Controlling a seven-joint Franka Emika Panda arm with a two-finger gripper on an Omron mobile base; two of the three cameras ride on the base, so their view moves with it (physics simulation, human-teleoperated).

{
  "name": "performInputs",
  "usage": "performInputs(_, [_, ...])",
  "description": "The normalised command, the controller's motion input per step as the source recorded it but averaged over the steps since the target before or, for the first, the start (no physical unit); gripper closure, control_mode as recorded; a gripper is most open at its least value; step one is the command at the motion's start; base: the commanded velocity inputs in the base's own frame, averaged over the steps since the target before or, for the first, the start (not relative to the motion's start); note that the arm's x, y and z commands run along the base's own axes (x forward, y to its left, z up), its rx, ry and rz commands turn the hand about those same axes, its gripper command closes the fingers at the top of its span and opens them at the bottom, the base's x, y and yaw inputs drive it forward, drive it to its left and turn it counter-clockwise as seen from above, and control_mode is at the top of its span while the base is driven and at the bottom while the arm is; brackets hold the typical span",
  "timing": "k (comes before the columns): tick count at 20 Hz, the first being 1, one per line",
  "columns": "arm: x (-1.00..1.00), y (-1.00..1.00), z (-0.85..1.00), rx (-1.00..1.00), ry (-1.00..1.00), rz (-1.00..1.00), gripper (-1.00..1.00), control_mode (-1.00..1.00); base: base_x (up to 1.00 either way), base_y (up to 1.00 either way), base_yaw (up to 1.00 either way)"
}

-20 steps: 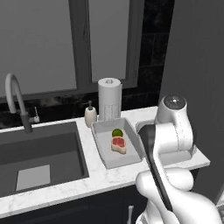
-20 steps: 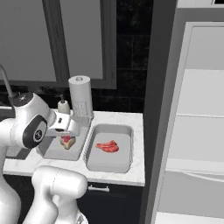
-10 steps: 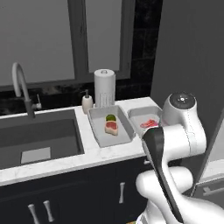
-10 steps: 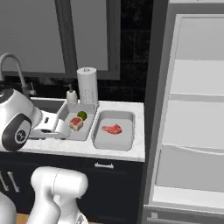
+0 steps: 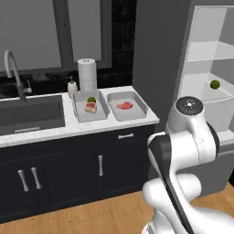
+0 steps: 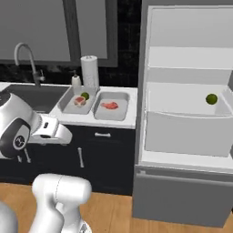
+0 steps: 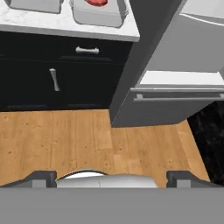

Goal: Place one lime and one steak in each tupperware on the nearby counter, to pack two identical lunches.

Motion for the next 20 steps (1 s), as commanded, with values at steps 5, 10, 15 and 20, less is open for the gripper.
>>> performInputs(5, [0.00, 0.00, 0.00, 0.00, 0.00, 0.00, -1.00, 1.00, -0.36, -1.00, 0.00])
performInputs(10, [0.00, 0.00, 0.00, 0.00, 0.00, 0.00, -1.00, 1.00, 0.02, -0.96, 0.00])
performInputs(15, [0.00, 0.00, 0.00, 0.00, 0.00, 0.00, -1.00, 1.00, 0.47, -0.65, 0.00])
performInputs(20, [0.00, 0.00, 0.00, 0.00, 0.00, 0.00, -1.00, 1.00, 0.74, -0.57, 0.00])
